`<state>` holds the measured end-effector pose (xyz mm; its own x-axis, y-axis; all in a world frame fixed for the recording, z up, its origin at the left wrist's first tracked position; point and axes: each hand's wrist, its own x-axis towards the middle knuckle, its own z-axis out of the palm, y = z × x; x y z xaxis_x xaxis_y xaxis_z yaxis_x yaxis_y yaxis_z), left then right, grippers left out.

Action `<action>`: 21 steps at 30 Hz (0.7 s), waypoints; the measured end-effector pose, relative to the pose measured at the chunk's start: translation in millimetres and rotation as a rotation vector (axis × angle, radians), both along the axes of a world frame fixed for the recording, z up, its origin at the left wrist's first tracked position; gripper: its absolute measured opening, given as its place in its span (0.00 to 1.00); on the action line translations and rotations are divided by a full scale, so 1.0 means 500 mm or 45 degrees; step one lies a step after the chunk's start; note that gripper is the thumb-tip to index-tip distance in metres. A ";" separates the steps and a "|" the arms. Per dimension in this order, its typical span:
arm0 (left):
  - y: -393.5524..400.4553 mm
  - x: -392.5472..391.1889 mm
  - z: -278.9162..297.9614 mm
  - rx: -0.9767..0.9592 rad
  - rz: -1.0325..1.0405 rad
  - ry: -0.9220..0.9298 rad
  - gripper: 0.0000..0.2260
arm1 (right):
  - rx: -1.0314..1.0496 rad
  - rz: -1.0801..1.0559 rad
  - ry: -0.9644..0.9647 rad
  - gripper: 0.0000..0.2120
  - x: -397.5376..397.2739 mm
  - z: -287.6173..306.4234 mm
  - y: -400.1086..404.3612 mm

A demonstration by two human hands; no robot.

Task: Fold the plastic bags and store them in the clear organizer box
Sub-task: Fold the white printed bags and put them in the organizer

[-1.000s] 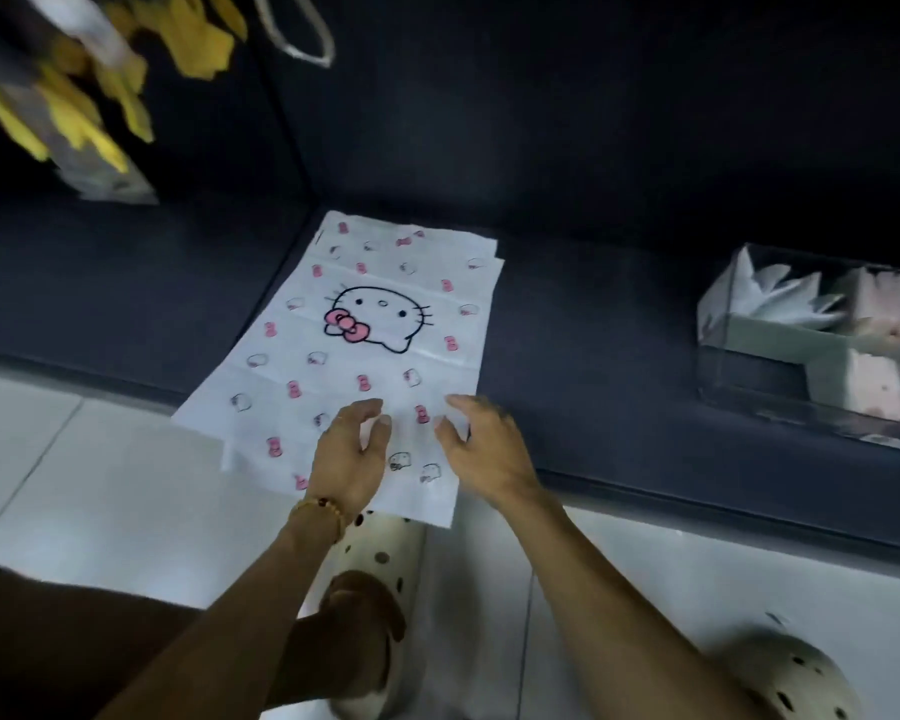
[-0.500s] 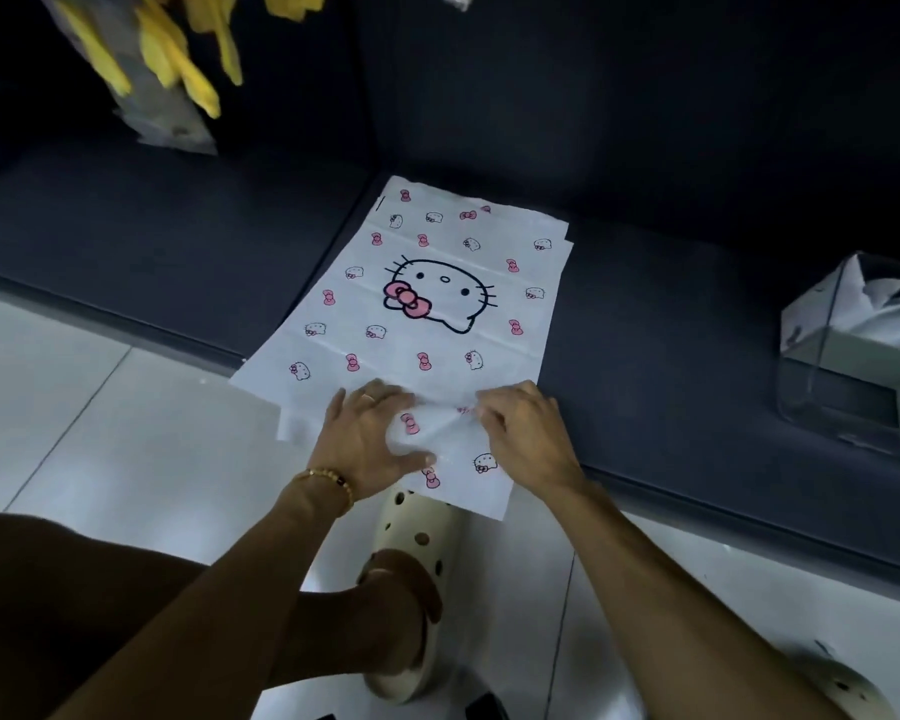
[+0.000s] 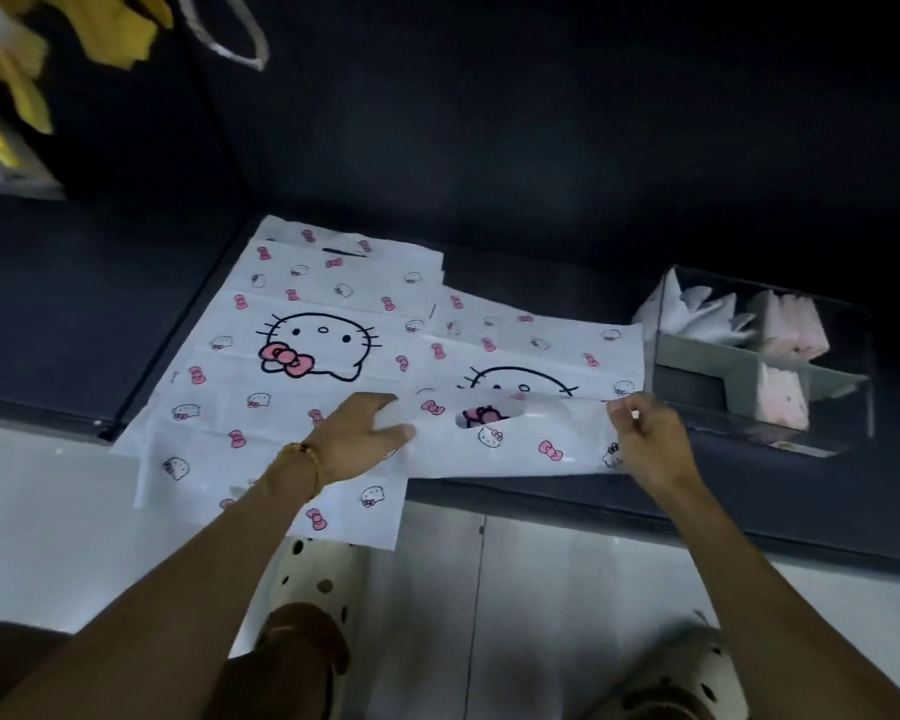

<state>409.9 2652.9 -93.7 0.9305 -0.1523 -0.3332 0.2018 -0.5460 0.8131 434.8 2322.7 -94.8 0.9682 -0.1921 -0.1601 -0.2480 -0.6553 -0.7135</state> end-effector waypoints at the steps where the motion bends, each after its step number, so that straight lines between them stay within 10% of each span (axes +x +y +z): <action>1: -0.017 0.007 0.001 -0.097 0.033 0.030 0.09 | 0.002 -0.040 0.038 0.08 -0.007 -0.009 -0.018; 7: -0.067 0.021 -0.015 -0.865 0.400 0.421 0.15 | 0.137 -0.361 0.168 0.13 -0.019 -0.044 -0.066; 15: -0.096 0.025 -0.084 0.099 0.497 0.142 0.12 | 0.475 -0.498 0.387 0.22 -0.011 -0.041 -0.045; 21: -0.105 0.028 -0.087 0.115 0.530 0.104 0.22 | 0.012 -0.362 0.354 0.07 -0.029 -0.067 -0.038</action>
<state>423.8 2600.1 -137.3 0.8765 0.2635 -0.4029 0.4814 -0.4725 0.7383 420.5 2303.6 -128.1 0.7960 -0.4437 -0.4118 -0.6033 -0.5263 -0.5991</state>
